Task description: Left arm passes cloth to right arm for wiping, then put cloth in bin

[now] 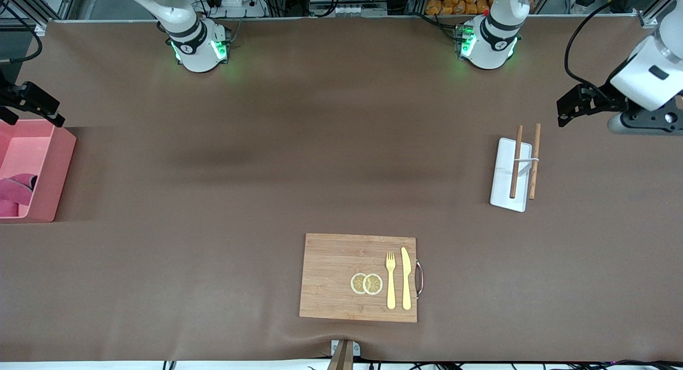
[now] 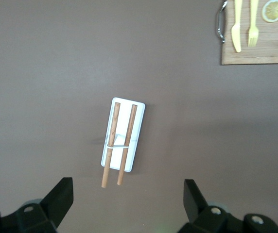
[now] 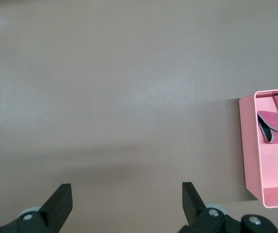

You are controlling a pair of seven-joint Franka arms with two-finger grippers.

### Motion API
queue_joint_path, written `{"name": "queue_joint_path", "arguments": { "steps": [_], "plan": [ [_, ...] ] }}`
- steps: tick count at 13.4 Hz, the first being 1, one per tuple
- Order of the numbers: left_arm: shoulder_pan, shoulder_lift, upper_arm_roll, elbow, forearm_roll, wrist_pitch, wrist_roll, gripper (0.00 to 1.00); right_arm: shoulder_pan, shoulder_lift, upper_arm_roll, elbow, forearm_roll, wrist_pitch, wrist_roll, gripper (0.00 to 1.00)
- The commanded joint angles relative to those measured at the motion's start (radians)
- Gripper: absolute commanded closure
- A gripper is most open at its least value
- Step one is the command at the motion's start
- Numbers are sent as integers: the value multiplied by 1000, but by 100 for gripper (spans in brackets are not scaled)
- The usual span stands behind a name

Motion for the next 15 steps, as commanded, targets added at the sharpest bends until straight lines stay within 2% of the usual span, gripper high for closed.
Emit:
{"name": "queue_joint_path", "arguments": {
  "steps": [1,6,12,15],
  "plan": [
    [43,-4,-15,0,-16,11,8,0,-4,18,8,49,-8,-4,14,0],
    [33,-4,-26,5,-10,16,8,0,17,71,10,106,-19,-4,14,0],
    [36,4,-28,5,-6,38,12,0,25,183,11,233,-26,-13,15,0],
    [31,0,-32,5,-6,38,2,0,31,187,11,233,-25,-15,20,0]
  ]
}}
